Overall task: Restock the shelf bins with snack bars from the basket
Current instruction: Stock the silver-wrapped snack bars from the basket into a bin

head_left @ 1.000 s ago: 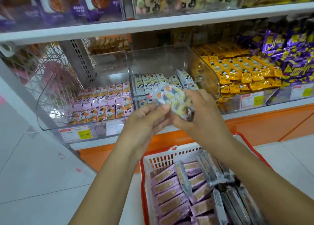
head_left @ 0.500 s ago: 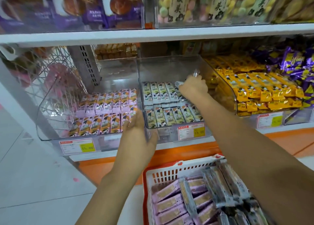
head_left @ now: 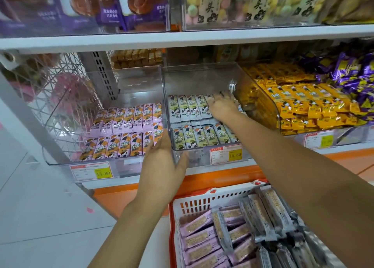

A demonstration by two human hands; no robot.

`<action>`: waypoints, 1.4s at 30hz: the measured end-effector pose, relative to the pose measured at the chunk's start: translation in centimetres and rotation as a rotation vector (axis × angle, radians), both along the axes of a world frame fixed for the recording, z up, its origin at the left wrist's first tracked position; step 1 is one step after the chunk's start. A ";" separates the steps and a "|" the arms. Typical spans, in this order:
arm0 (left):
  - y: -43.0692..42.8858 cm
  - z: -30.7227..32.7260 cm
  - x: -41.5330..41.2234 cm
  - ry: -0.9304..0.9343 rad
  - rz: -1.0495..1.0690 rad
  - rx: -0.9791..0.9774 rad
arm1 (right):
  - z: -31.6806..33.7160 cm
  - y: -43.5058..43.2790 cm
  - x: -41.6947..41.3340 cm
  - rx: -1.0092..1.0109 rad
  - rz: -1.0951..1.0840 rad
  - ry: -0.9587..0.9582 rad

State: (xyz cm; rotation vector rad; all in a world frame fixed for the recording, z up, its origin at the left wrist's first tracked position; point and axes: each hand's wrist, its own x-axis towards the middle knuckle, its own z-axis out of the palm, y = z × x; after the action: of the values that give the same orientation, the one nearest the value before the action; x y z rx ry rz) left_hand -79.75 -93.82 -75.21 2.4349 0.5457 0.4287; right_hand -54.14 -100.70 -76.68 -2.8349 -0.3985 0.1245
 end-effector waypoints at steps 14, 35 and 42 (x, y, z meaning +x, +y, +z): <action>-5.2 -0.6 -5.3 -0.122 -0.337 0.031 | 1.5 -14.5 -16.3 0.096 0.521 -0.126; -5.5 -14.8 -7.8 0.951 -0.578 0.154 | -18.5 -24.9 -20.3 -0.042 -0.082 -0.097; -5.5 -14.6 -7.4 0.988 -0.603 0.150 | -18.1 -24.4 -18.7 0.036 -0.228 -0.059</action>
State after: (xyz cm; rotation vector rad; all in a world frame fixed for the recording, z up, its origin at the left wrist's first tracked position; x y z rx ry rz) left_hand -87.20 -99.33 -89.82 2.6665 0.1132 -1.0545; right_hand -72.83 -125.13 -94.74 -2.8285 -0.0869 -0.0117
